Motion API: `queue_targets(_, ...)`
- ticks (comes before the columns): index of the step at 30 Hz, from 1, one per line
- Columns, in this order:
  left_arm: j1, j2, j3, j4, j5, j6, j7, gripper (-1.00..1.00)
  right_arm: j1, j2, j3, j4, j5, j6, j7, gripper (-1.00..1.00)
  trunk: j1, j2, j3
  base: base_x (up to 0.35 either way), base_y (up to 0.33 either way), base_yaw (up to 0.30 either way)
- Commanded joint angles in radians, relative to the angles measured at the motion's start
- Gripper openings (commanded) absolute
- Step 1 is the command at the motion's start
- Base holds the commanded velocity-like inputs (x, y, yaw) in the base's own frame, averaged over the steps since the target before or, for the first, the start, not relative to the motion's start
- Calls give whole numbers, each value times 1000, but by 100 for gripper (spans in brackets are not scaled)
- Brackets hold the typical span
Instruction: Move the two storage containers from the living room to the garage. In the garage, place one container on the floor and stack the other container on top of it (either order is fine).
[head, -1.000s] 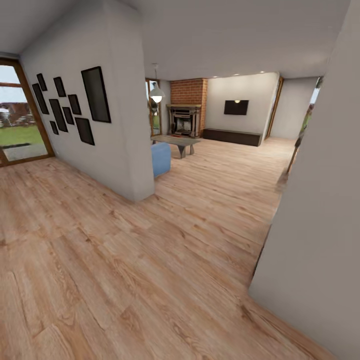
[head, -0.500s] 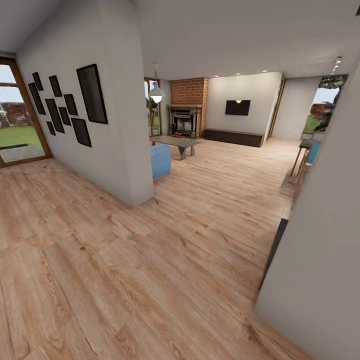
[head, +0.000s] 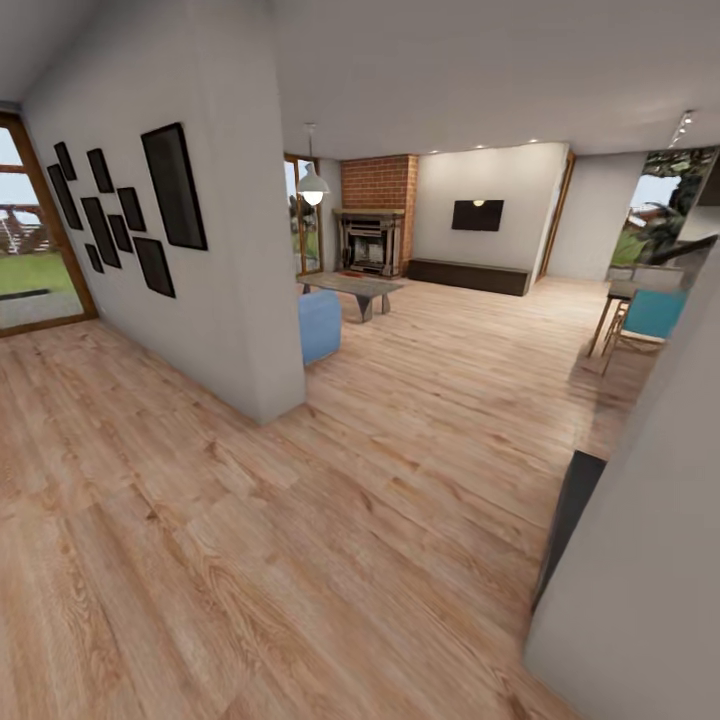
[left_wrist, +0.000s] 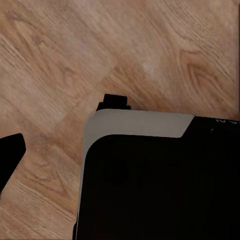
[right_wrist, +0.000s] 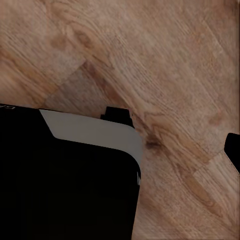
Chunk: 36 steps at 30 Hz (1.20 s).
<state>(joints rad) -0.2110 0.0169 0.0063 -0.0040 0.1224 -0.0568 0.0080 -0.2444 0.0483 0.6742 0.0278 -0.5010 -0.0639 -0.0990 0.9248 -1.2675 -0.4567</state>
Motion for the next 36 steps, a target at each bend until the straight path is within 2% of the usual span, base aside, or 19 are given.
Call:
queue_targets(1,-1,0,0,1,8,-3,1,100,-1,1,8,3,-9,-5,-1,100,1,0,-1,321,0,0)
queue_targets(36,-1,0,0,1,8,-3,1,100,-1,2,8,3,-8,-5,-1,100,1,0,-1,321,0,0)
